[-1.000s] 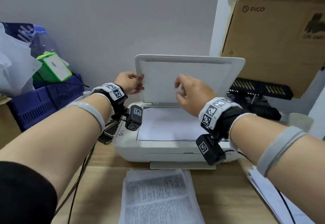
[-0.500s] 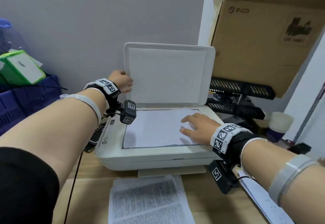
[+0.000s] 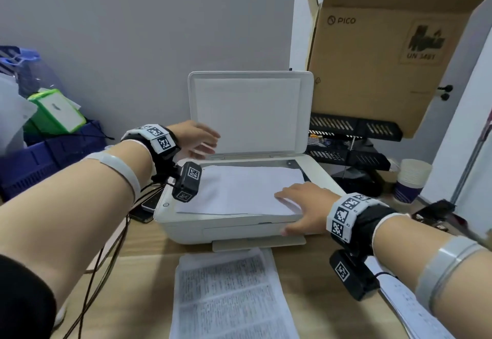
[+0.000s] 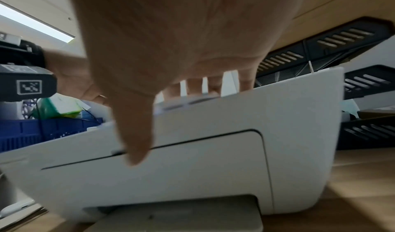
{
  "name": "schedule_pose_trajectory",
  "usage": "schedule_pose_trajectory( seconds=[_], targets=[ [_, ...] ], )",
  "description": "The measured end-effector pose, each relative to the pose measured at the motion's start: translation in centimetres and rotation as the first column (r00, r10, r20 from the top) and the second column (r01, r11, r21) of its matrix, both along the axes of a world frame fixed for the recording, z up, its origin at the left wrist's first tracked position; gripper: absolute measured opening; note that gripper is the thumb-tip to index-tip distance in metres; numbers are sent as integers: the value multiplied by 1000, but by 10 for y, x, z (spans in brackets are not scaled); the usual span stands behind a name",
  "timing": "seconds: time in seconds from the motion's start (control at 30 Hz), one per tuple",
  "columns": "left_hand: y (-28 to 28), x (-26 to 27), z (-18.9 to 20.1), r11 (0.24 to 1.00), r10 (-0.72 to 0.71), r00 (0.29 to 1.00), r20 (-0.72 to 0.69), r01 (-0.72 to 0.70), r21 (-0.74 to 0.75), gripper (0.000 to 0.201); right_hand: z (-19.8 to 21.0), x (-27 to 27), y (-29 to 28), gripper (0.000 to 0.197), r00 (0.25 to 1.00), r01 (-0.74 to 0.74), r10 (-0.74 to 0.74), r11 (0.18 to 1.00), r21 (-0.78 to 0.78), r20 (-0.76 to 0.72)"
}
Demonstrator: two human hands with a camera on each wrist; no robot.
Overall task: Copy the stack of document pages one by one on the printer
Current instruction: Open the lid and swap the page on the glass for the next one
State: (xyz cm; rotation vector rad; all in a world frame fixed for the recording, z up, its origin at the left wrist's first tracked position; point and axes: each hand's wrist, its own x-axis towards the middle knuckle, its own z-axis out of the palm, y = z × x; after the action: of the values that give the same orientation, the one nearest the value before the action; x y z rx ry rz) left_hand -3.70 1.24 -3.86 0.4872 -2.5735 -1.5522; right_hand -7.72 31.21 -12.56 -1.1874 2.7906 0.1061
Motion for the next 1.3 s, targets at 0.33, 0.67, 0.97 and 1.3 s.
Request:
schedule_pose_trajectory(
  seconds=[0.33, 0.67, 0.97, 1.3],
  targets=[
    [50, 41, 13, 955, -261, 965, 7, 258, 148, 61, 41, 20, 85, 17, 965, 220, -254, 631, -744, 70],
    [210, -20, -23, 947, -319, 939, -130, 322, 3, 22, 23, 49, 242, 16, 705, 657, -590, 333, -677, 393],
    [340, -40, -108, 918, -382, 922, 62, 386, -87, 15, -60, 75, 338, 34, 494, 856, -764, 343, -388, 415],
    [331, -27, -136, 894, -381, 898, 218, 419, -162, 14, -63, 88, 294, 47, 498, 825, -860, 431, -367, 109]
  ],
)
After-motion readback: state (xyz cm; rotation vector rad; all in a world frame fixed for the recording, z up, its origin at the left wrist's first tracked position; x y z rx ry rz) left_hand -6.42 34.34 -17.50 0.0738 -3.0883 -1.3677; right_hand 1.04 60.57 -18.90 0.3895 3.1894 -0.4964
